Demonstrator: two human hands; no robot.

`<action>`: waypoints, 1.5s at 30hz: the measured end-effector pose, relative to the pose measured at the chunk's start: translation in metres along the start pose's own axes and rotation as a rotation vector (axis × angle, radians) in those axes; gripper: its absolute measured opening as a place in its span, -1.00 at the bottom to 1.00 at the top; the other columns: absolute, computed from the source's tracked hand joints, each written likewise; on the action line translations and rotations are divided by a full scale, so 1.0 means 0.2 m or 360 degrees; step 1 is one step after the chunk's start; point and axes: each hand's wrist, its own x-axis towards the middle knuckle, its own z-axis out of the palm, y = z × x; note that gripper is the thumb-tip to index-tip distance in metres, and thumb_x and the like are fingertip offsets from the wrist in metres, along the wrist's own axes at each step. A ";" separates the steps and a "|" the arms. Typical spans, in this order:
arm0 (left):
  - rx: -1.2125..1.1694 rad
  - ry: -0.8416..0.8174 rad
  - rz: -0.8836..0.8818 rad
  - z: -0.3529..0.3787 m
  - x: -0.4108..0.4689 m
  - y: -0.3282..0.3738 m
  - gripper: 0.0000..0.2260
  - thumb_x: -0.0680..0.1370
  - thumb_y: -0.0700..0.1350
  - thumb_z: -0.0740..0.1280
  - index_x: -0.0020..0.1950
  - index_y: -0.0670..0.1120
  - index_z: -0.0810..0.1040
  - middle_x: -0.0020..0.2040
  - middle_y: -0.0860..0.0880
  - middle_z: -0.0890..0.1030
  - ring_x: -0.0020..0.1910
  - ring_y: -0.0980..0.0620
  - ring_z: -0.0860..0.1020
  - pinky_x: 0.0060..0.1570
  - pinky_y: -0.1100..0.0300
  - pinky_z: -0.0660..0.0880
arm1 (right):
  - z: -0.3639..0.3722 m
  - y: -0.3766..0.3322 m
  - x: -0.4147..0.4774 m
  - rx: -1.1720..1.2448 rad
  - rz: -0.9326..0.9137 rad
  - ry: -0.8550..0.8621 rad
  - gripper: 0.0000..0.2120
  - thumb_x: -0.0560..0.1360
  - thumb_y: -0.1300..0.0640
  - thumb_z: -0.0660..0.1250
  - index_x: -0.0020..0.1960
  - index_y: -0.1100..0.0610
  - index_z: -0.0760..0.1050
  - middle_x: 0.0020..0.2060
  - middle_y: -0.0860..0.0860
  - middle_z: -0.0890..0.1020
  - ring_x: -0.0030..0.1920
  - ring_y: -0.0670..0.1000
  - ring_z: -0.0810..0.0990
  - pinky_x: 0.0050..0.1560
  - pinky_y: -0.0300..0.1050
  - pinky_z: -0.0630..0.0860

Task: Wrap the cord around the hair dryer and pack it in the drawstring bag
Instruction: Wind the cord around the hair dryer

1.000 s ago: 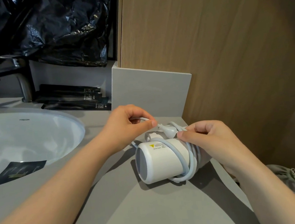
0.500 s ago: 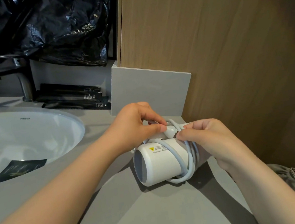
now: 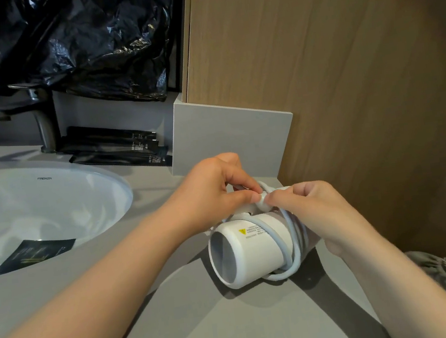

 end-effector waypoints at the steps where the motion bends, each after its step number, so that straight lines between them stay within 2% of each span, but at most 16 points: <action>1: -0.0003 0.0001 0.0001 0.00 0.00 0.00 -0.88 0.42 -0.16 0.52 -0.14 0.06 0.74 -0.33 0.14 0.43 -0.31 0.18 0.45 -0.28 0.31 0.32 | -0.02 -0.01 0.01 -0.0029 0.0033 -0.0090 -0.57 0.36 -0.02 0.46 -0.05 0.36 0.57 -0.27 0.19 0.64 -0.29 0.07 0.58 -0.21 -0.05 0.51; 3: 0.0004 0.0008 0.0000 0.00 0.00 0.01 -0.89 0.42 -0.16 0.52 -0.13 0.06 0.74 -0.32 0.13 0.43 -0.31 0.22 0.45 -0.28 0.34 0.31 | -0.04 -0.01 0.02 -0.0100 0.0028 -0.0190 -0.52 0.38 -0.05 0.43 -0.02 0.38 0.53 -0.29 0.14 0.59 -0.30 0.03 0.55 -0.23 -0.10 0.44; 7: 0.0042 0.0029 0.0005 0.01 -0.01 0.01 -0.90 0.42 -0.18 0.52 -0.12 0.01 0.74 -0.31 0.12 0.43 -0.32 0.31 0.48 -0.29 0.47 0.27 | -0.02 0.01 0.03 -0.0090 -0.0090 -0.0142 -0.63 0.45 -0.02 0.41 -0.03 0.33 0.56 -0.34 0.08 0.61 -0.38 -0.05 0.56 -0.37 -0.23 0.48; 10: 0.0058 0.0040 -0.0006 0.01 -0.01 0.01 -0.90 0.42 -0.18 0.53 -0.10 -0.03 0.74 -0.32 0.13 0.42 -0.34 0.36 0.47 -0.28 0.50 0.28 | 0.00 0.02 0.03 -0.0098 -0.0249 -0.0056 -0.66 0.47 0.00 0.41 -0.06 0.32 0.54 -0.25 0.21 0.62 -0.30 0.02 0.58 -0.29 -0.14 0.50; 15: 0.0102 0.0041 -0.0038 0.01 -0.01 0.02 -0.92 0.42 -0.14 0.52 -0.10 -0.02 0.74 -0.31 0.12 0.42 -0.32 0.34 0.46 -0.27 0.39 0.28 | 0.03 0.05 0.01 -0.0293 -0.0569 0.0111 -0.75 0.50 0.03 0.38 -0.16 0.23 0.52 -0.11 0.05 0.55 -0.12 0.03 0.57 -0.15 -0.11 0.54; 19: 0.0171 0.0097 -0.0076 0.02 -0.01 0.02 -0.94 0.42 -0.09 0.52 -0.13 0.02 0.72 -0.28 0.13 0.45 -0.29 0.26 0.44 -0.24 0.31 0.31 | 0.04 0.08 0.02 -0.0446 -0.0748 0.0228 -0.79 0.50 0.00 0.36 -0.18 0.13 0.47 -0.14 -0.06 0.49 -0.12 -0.06 0.50 -0.21 -0.27 0.48; 23: 0.0272 0.0162 -0.0109 0.04 -0.01 0.03 -0.93 0.42 -0.04 0.52 -0.13 0.02 0.71 -0.26 0.11 0.46 -0.28 0.21 0.42 -0.18 0.16 0.40 | 0.05 0.11 0.02 -0.0518 -0.0853 0.0333 -0.80 0.47 0.00 0.38 -0.18 0.09 0.44 -0.15 -0.10 0.46 -0.12 -0.10 0.48 -0.23 -0.27 0.47; 25: 0.0291 0.0184 -0.0136 0.05 -0.01 0.03 -0.91 0.41 -0.02 0.52 -0.12 0.02 0.71 -0.26 0.11 0.46 -0.30 0.19 0.40 -0.19 0.15 0.42 | 0.06 0.11 0.03 -0.0525 -0.0858 0.0420 -0.79 0.44 -0.01 0.41 -0.19 0.08 0.44 -0.16 -0.11 0.46 -0.13 -0.11 0.48 -0.26 -0.30 0.48; 30: 0.0298 0.0257 -0.0170 0.06 -0.01 0.03 -0.90 0.39 -0.01 0.54 -0.14 0.02 0.70 -0.31 0.16 0.43 -0.33 0.23 0.39 -0.25 0.23 0.31 | 0.09 0.13 0.03 -0.0429 -0.0975 0.0598 -0.75 0.40 0.04 0.47 -0.26 0.11 0.42 -0.21 -0.07 0.45 -0.15 -0.11 0.47 -0.25 -0.24 0.47; 35: 0.0275 0.0349 -0.0189 0.07 -0.03 0.03 -0.91 0.38 -0.01 0.54 -0.17 0.04 0.69 -0.29 0.15 0.48 -0.31 0.24 0.42 -0.26 0.32 0.33 | 0.10 0.15 0.02 -0.0317 -0.1085 0.0705 -0.83 0.39 0.13 0.50 -0.27 0.10 0.51 -0.21 -0.09 0.48 -0.14 -0.11 0.50 -0.23 -0.34 0.47; 42: 0.0264 0.0371 -0.0149 0.08 -0.03 0.04 -0.91 0.38 -0.02 0.54 -0.19 0.02 0.69 -0.27 0.14 0.51 -0.30 0.20 0.44 -0.20 0.20 0.44 | 0.13 0.18 0.01 -0.0009 -0.1113 0.0778 -0.88 0.35 0.19 0.51 -0.27 0.14 0.57 -0.22 -0.06 0.51 -0.17 -0.08 0.54 -0.26 -0.35 0.47; 45: 0.0237 0.0372 -0.0155 0.08 -0.04 0.03 -0.92 0.38 -0.04 0.54 -0.16 0.02 0.71 -0.26 0.11 0.53 -0.32 0.19 0.45 -0.21 0.20 0.43 | 0.13 0.20 -0.01 0.0081 -0.1122 0.0714 -0.89 0.38 0.24 0.49 -0.22 0.09 0.58 -0.17 -0.05 0.55 -0.11 -0.15 0.55 -0.20 -0.45 0.43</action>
